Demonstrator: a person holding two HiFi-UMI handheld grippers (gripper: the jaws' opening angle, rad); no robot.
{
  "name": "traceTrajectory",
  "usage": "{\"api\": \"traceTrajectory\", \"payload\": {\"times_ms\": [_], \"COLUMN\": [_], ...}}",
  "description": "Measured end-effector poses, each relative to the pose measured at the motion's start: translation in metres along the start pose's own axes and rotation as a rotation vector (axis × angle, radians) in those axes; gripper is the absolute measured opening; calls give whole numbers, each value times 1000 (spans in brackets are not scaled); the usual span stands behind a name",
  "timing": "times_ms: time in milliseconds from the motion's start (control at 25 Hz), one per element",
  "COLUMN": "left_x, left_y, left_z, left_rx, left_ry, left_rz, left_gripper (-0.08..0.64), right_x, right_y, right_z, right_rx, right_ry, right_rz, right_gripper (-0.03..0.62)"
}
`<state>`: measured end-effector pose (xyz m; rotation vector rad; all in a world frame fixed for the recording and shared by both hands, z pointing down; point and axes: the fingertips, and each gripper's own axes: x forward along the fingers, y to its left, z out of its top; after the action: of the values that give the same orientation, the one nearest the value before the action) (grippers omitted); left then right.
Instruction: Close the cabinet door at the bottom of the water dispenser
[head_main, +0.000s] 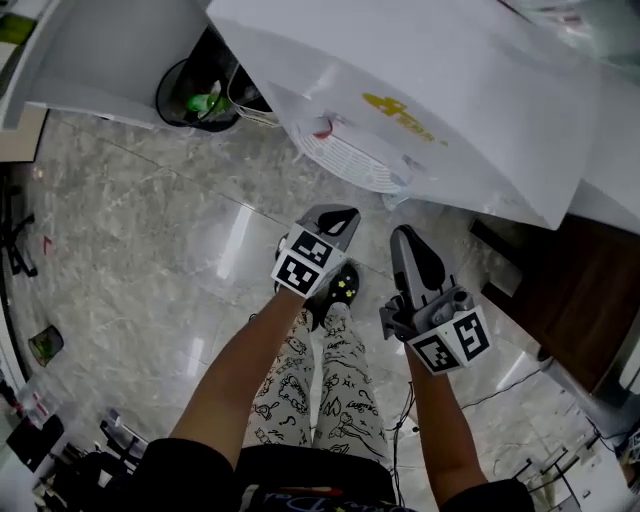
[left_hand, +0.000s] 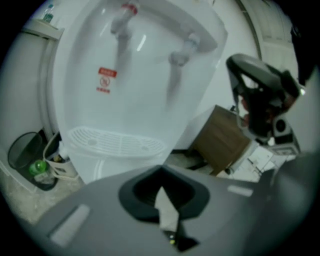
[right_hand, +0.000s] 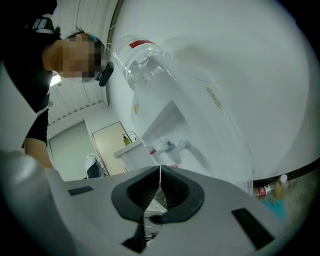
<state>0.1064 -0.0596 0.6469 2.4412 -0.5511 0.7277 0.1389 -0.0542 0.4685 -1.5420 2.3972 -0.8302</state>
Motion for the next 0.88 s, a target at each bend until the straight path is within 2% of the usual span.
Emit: {"api": "traceTrajectory", "payload": {"times_ms": [120,200,280,360,480,640,760,880], "left_x": [-61,-106,-152,-202,-271,-336,-365,-380], "left_y": [-12,-18,-21,-27,-52,-97,-118,-131], "left_z": [11,35,73,111,145,189,231,268], "left_rx": [58,109,99,64,57,118,145,224], "left_ry": [5,-28,-132,-253,-330,-371,-471,-544], "left_rz": [43,95,131,159,196,191,179,177], "left_gripper": [0,1,1,1,0,2,1,1], "right_x": [-7,-8,-5,-1,-7,-21,-28,-29], "right_y": [31,57,82,107,154,222,262,283], "right_z": [13,28,46,60,75,126,161,178], "right_rx": [-18,-45,-97,-152,-193,-210,-287,-368], "right_ry": [0,1,15,76,173,118,60,54], "right_rz": [20,52,84,97,134,207,306,355], "right_gripper": [17,17,17,17,17,17,17,17]}}
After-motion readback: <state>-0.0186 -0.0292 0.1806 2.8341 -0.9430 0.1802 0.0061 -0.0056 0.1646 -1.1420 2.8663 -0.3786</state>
